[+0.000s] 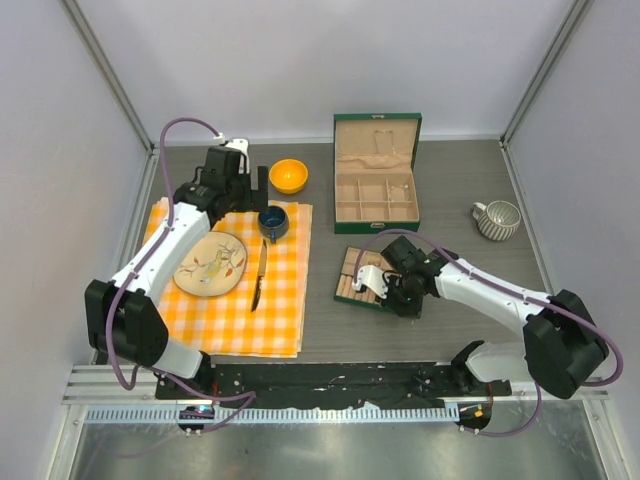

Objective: Organize the mixed jewelry

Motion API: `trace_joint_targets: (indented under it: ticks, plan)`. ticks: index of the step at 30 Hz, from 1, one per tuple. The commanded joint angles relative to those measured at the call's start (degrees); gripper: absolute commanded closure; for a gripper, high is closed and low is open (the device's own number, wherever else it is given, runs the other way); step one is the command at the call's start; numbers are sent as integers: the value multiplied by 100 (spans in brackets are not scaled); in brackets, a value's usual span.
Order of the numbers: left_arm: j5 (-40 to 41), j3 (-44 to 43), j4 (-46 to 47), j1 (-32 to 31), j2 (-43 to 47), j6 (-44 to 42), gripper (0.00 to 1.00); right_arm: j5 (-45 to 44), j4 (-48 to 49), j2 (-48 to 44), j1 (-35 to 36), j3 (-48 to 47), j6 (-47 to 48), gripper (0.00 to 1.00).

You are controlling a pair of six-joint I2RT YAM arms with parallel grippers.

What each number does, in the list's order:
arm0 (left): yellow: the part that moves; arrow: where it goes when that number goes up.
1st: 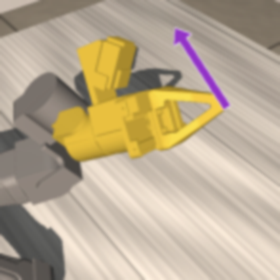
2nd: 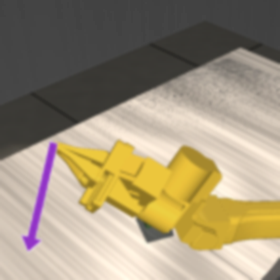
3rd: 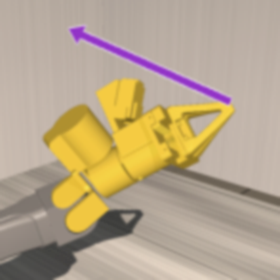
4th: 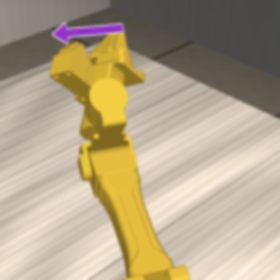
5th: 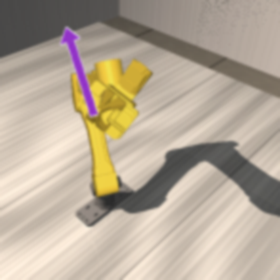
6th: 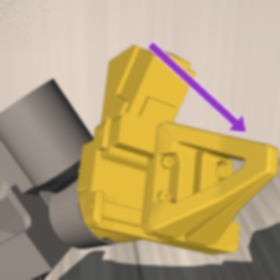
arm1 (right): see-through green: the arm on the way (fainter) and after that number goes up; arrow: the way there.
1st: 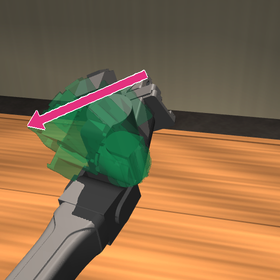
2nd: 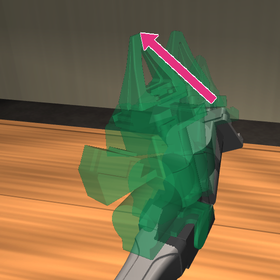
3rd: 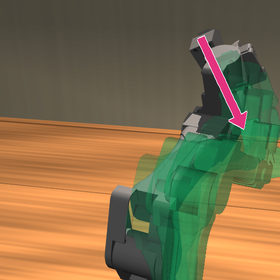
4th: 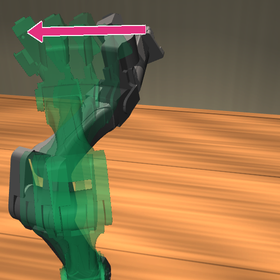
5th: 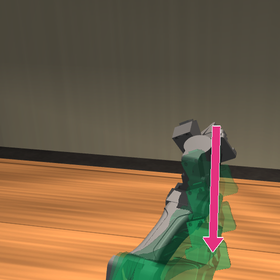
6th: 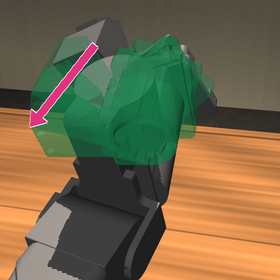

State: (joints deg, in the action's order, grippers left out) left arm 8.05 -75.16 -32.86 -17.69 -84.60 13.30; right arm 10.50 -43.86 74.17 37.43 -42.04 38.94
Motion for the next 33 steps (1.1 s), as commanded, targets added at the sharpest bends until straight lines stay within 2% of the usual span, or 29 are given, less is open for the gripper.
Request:
trace_joint_targets:
  ticks: [1,13,33]
  plan:
    - [-58,36,175,55,207,59,0,-92,-255,-298,28,-296,105,99]
    - [-111,124,236,117,198,6,0,-268,-755,-641,45,-691,333,99]
    - [-392,300,465,240,181,-671,0,-698,-747,-123,-34,-1842,1598,99]
